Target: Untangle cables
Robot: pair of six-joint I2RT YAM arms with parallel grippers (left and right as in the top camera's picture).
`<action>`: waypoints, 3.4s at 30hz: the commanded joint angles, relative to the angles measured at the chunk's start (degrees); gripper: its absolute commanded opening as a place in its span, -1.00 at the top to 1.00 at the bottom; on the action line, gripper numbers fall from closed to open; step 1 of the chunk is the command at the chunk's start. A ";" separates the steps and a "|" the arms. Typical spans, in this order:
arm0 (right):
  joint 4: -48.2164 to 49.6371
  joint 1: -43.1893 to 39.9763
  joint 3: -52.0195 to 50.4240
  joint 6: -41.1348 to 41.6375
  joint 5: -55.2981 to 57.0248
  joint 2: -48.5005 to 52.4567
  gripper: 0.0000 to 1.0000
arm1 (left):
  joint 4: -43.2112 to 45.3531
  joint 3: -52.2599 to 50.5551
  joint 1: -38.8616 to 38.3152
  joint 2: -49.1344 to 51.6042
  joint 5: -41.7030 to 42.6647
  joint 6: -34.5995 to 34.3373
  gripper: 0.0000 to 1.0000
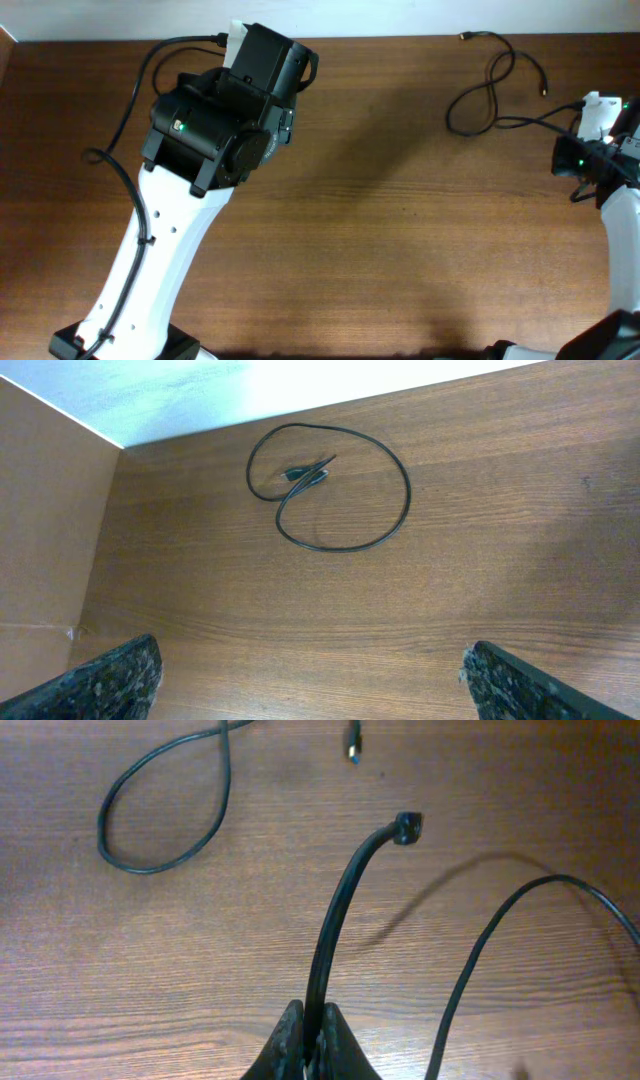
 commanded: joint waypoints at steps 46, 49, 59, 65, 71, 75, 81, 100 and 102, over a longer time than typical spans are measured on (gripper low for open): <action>11.19 7.02 28.46 47.08 -6.38 6.12 0.92 | 0.37 -0.07 0.11 -0.02 1.68 0.66 -0.98; 10.60 6.95 28.41 45.55 -6.01 5.88 0.92 | 0.31 -0.07 0.11 -0.02 1.68 0.68 -0.98; 6.75 6.91 28.39 41.40 7.80 -4.26 0.92 | 0.42 -0.07 0.11 -0.02 1.68 0.63 -0.98; 2.86 6.91 28.30 40.59 12.74 -6.16 0.92 | 0.07 -0.07 0.11 -0.02 1.70 0.66 -0.98; 1.40 6.91 28.00 40.39 12.90 -6.14 -0.97 | -0.09 -0.07 0.11 -0.02 1.68 0.68 -0.98; 1.38 6.91 28.00 40.28 12.92 -6.14 -0.97 | -0.09 -0.07 0.11 -0.02 1.68 0.68 -0.98; -0.83 7.04 27.98 33.00 12.68 -5.86 -0.97 | -0.07 -0.07 0.11 -0.02 1.68 0.66 -0.98; 0.09 10.75 5.35 13.57 4.52 4.87 -1.00 | 0.39 -0.07 0.11 -0.02 1.68 0.70 -0.98; 0.11 10.84 4.28 12.31 5.55 5.01 -1.00 | 0.50 -0.07 0.11 -0.02 1.66 0.70 -0.98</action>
